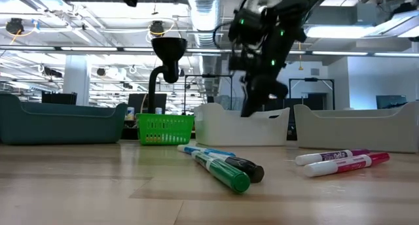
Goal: Pick & Place Markers
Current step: Put the purple marker pen into the white bin
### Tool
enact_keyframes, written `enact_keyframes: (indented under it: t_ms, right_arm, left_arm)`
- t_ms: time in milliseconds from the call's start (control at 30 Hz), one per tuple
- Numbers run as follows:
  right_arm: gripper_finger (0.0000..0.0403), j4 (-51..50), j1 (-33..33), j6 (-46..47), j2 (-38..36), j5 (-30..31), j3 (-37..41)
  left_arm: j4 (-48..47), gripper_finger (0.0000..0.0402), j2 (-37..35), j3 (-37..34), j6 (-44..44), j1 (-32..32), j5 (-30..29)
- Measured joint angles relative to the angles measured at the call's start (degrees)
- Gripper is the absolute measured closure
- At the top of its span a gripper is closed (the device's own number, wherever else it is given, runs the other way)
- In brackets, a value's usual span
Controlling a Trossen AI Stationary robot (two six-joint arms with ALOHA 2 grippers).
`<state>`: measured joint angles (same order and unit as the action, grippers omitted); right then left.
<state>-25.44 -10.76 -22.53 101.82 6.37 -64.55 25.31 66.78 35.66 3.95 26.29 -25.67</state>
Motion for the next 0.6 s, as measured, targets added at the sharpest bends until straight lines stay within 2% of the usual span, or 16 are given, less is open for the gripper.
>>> enact_keyframes:
  t_ms: [133,333,467,600]
  right_arm:
    - [0.0402,-0.3,-0.1,0.0,2.1,0.3,0.0]
    - [0.0395,-4.8,2.1,0.8,0.3,2.6,-3.1]
    - [0.0365,-12.2,4.2,4.0,-1.1,5.0,-9.0]
    - [0.0322,-20.3,6.4,12.7,-1.6,5.3,-14.7]
  left_arm:
    - [0.1,0.0308,0.0,-0.8,0.1,-1.1,0.0]
    - [0.0,0.0308,0.0,-1.4,0.1,-2.6,-0.2]
    - [0.2,0.0308,0.0,-1.4,0.0,-2.7,-0.2]
    - [0.7,0.0308,0.0,-1.4,-0.4,-2.6,0.4]
